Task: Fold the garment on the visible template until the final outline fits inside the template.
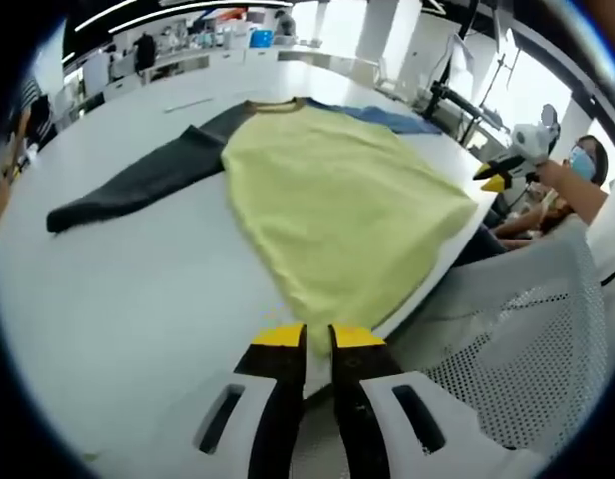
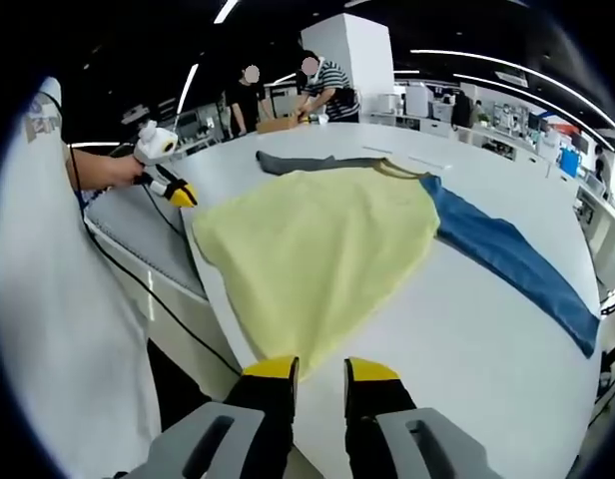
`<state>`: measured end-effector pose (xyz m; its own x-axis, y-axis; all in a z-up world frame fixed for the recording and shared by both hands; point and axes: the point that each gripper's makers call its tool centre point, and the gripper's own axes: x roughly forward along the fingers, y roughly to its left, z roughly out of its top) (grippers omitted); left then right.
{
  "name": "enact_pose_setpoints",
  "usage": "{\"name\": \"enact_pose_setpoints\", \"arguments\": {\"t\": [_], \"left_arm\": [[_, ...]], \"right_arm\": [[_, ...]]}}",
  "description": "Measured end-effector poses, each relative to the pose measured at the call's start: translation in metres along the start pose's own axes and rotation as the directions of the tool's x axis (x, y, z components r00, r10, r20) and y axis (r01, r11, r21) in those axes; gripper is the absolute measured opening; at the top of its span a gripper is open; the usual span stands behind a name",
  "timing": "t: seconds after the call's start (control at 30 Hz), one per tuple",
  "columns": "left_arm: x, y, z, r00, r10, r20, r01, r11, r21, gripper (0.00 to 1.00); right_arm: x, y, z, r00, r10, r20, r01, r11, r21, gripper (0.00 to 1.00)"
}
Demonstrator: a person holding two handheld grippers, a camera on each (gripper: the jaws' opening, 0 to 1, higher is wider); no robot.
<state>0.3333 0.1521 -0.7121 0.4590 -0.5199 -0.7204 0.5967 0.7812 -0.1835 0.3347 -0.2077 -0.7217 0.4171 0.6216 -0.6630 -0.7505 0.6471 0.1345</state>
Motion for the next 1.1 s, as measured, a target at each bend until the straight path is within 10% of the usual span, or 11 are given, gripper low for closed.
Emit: {"name": "enact_pose_setpoints", "arguments": {"t": [0.53, 1.1], "left_arm": [[0.009, -0.033, 0.034, 0.99, -0.095, 0.106, 0.087, 0.993, 0.078, 0.12], [0.009, -0.017, -0.009, 0.999, -0.042, -0.009, 0.043, 0.997, 0.062, 0.12]], "right_arm": [[-0.007, -0.032, 0.001, 0.996, -0.071, 0.046, 0.065, 0.992, 0.112, 0.24], [0.016, 0.027, -0.012, 0.995, 0.097, 0.011, -0.097, 0.995, 0.006, 0.14]]}}
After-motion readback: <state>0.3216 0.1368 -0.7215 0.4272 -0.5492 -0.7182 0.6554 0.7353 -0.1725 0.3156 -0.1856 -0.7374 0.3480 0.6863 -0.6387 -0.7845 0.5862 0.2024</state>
